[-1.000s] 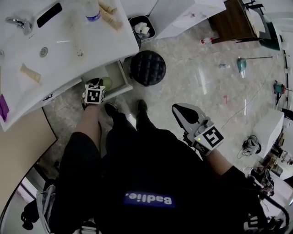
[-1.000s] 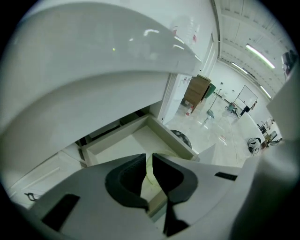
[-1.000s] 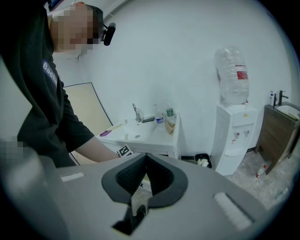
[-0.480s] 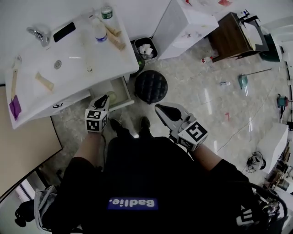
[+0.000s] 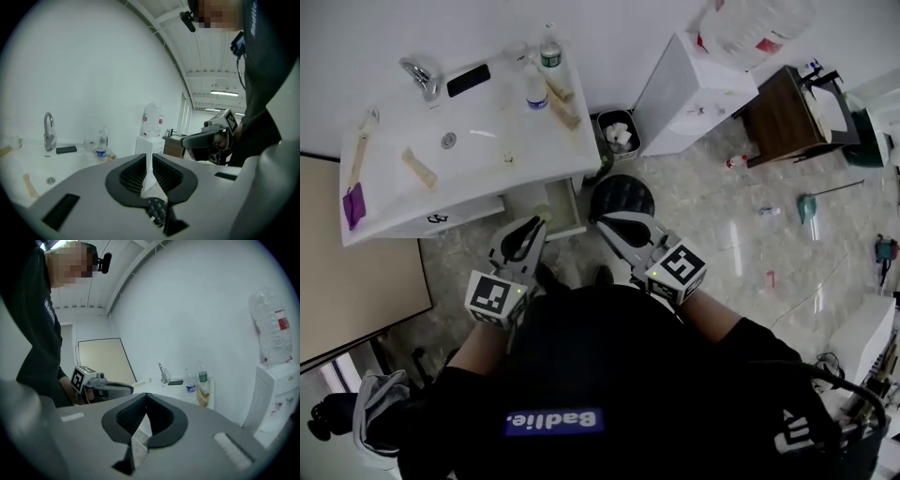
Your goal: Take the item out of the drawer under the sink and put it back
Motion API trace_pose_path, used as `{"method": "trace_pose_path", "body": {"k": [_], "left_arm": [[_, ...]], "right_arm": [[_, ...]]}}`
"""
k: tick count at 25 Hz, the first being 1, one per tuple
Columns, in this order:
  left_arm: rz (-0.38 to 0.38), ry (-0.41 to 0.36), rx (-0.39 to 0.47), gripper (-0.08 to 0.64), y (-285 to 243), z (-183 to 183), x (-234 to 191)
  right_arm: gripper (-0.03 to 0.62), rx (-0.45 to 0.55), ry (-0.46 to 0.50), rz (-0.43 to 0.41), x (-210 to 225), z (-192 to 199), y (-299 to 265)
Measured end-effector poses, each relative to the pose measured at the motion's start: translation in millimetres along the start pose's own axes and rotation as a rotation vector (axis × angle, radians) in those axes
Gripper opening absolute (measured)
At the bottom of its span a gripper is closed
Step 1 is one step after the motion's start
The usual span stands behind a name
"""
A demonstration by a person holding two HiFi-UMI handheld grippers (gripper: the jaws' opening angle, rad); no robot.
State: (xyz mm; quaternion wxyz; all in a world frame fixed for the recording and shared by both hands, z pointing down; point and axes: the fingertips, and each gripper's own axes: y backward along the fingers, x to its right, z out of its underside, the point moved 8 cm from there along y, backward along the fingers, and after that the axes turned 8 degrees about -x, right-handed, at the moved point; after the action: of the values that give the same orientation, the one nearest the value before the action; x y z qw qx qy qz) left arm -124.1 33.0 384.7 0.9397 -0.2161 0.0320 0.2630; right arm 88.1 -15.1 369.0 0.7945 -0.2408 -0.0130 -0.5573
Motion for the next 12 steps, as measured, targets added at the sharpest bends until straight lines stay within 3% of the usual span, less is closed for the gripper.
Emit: {"method": "trace_pose_path", "body": {"k": [6,12], "left_arm": [[0.031,-0.089,0.122,0.023,32.5,-53.4,33.5],[0.044,-0.125,0.176,0.023,48.9,-71.3,51.9]], "right_arm": [[0.002,0.035,0.071,-0.141,-15.9,-26.3,-16.0],[0.002,0.110,0.149,-0.226,-37.5,-58.4,-10.8]]}}
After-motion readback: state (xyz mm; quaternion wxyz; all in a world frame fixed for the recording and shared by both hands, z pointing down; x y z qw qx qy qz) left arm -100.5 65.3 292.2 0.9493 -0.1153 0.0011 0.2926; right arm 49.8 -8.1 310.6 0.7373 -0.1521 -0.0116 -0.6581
